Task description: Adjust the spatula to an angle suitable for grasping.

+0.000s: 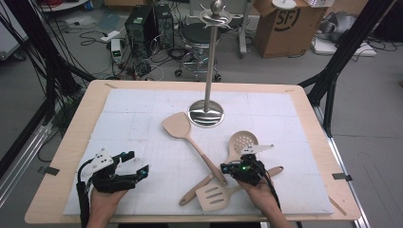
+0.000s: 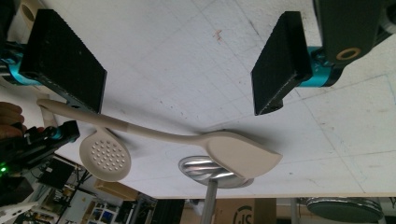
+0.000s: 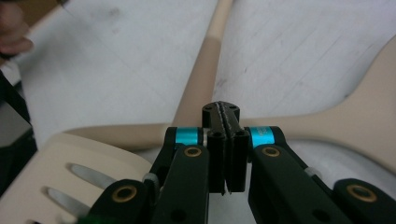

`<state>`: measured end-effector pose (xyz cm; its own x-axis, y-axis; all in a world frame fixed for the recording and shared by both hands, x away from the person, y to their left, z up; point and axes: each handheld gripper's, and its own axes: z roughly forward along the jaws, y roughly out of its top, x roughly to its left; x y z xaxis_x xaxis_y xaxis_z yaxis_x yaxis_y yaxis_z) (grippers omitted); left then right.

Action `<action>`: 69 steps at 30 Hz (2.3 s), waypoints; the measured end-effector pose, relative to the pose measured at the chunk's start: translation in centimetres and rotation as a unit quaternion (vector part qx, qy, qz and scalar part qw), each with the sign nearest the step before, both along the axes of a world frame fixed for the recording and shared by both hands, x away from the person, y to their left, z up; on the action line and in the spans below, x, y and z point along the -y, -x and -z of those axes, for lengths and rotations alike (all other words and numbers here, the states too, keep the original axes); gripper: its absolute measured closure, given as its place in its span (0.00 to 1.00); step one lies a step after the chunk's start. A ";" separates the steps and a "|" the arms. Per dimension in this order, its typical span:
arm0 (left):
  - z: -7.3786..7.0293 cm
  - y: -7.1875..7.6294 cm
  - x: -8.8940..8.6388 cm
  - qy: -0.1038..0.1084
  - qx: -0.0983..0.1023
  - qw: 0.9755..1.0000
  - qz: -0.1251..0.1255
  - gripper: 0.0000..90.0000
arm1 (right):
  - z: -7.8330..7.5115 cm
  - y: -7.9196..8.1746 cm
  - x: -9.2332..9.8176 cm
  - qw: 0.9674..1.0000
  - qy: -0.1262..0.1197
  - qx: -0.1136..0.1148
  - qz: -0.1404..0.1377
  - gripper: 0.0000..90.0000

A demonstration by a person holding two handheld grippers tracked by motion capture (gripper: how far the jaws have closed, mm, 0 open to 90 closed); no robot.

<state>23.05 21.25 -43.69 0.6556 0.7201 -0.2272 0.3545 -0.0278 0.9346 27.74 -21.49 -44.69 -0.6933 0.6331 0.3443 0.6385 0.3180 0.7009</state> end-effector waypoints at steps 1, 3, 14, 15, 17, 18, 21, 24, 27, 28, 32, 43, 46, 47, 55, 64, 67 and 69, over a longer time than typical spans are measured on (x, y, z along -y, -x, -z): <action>0.0 0.0 0.0 0.000 0.000 1.000 0.000 0.21 | 0.2 -0.1 -0.3 1.000 0.006 -0.006 -0.004 0.99; 0.0 0.0 0.0 0.001 0.000 1.000 0.000 0.21 | 0.3 -0.3 -0.9 1.000 0.009 -0.015 -0.009 0.99; 0.0 -0.2 0.3 0.001 -0.002 1.000 0.003 0.21 | -0.2 -1.6 -4.4 0.998 0.035 -0.037 -0.039 0.99; 0.1 -0.2 0.3 0.001 -0.002 1.000 0.004 0.21 | -0.1 -1.7 -4.5 0.998 0.034 -0.040 -0.040 0.99; 0.1 -0.2 0.3 0.002 -0.002 1.000 0.003 0.21 | 0.0 -2.0 -4.7 0.997 0.029 -0.051 -0.041 0.99; 0.1 -0.2 0.3 0.002 -0.002 1.000 0.002 0.21 | 0.0 -2.1 -4.9 0.997 0.031 -0.055 -0.041 0.99; 0.1 -0.2 0.3 0.004 -0.002 1.000 0.002 0.21 | -0.1 -2.3 -5.3 0.997 0.036 -0.057 -0.048 0.99; 0.0 -0.2 0.2 0.002 -0.001 1.000 0.002 0.21 | -0.4 -2.8 -6.6 0.995 0.045 -0.068 -0.064 0.99; 0.1 -0.1 0.1 0.003 -0.003 1.000 0.000 0.21 | -0.4 -3.3 -7.5 0.993 0.049 -0.078 -0.072 0.99; 0.1 -0.1 0.1 0.003 -0.003 1.000 -0.002 0.21 | -0.4 -3.4 -7.8 0.993 0.052 -0.079 -0.075 0.99; 0.1 0.0 0.0 0.006 -0.003 1.000 -0.003 0.21 | -0.2 -3.6 -9.4 0.990 0.063 -0.085 -0.097 0.99; 0.1 0.0 -0.4 0.009 -0.002 1.000 -0.006 0.22 | -0.1 -4.9 -15.4 0.980 0.088 -0.094 -0.150 0.99; 0.1 0.1 -0.6 0.007 -0.004 1.000 -0.009 0.22 | -0.3 -5.5 -16.0 0.980 0.091 -0.087 -0.152 1.00; 0.1 0.1 -0.6 0.007 -0.003 1.000 -0.011 0.22 | -0.5 -5.8 -15.9 0.982 0.084 -0.086 -0.145 1.00; 0.3 0.2 -0.9 0.020 -0.009 1.000 -0.012 0.22 | -1.3 -8.9 -15.1 0.992 0.033 -0.081 -0.090 0.99; 0.3 -0.2 -0.5 0.016 -0.008 1.000 -0.002 0.22 | -0.8 -13.1 -18.1 0.991 0.050 -0.089 -0.087 1.00; 0.4 -0.3 -0.3 0.016 -0.009 1.000 0.002 0.22 | -0.1 -13.5 -18.6 0.989 0.080 -0.086 -0.088 1.00; 0.5 -0.4 -0.4 0.014 -0.010 1.000 0.004 0.22 | 0.3 -13.6 -18.3 0.988 0.085 -0.093 -0.085 1.00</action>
